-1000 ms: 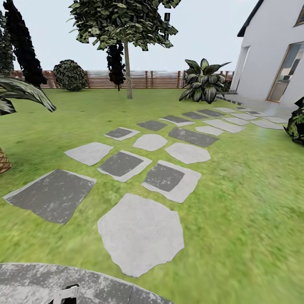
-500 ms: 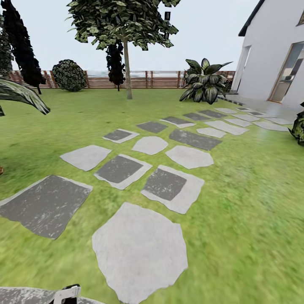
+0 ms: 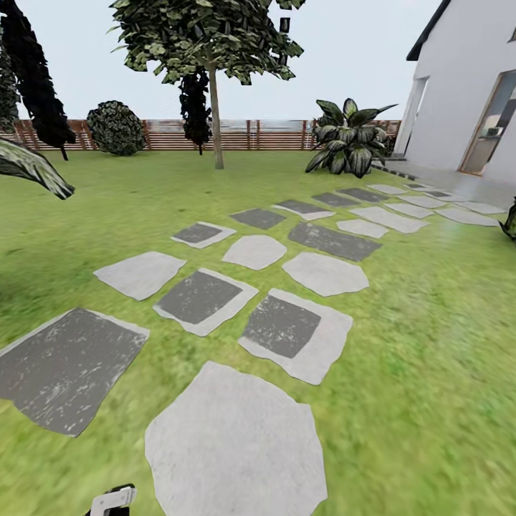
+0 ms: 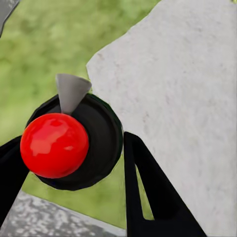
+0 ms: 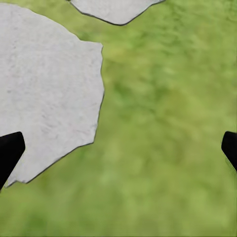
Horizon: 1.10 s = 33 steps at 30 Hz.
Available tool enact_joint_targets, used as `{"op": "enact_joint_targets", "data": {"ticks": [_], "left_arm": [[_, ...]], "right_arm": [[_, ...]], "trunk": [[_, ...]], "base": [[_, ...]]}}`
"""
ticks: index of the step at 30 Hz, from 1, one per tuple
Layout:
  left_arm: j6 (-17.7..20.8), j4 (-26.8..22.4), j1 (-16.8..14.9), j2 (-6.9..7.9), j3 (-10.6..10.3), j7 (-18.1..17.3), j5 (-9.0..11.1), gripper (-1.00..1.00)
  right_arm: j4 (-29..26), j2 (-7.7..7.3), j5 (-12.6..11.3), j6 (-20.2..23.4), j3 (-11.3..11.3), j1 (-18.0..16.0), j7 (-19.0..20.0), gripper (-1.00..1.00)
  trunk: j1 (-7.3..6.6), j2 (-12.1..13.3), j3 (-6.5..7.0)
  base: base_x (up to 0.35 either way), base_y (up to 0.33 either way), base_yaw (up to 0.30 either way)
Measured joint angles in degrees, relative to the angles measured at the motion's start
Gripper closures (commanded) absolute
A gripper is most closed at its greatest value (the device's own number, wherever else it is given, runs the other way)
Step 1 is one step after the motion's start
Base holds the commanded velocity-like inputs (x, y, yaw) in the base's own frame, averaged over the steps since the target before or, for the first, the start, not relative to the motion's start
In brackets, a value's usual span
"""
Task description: In the garden, pick up the pesticide atomizer on the floor and spray pesticide onto both trees until each tree trunk is fully covered.
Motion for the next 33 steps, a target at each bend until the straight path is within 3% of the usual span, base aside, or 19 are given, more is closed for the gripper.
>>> {"op": "enact_joint_targets", "data": {"ticks": [33], "left_arm": [[0.0,0.07,0.09,-0.03,-0.08,-0.01,-0.04,1.0]], "right_arm": [[0.0,0.0,-0.01,0.0,0.0,-0.02,0.0,-1.0]], "trunk": [[0.0,0.0,0.0]], "base": [[0.34,0.0,0.0]]}}
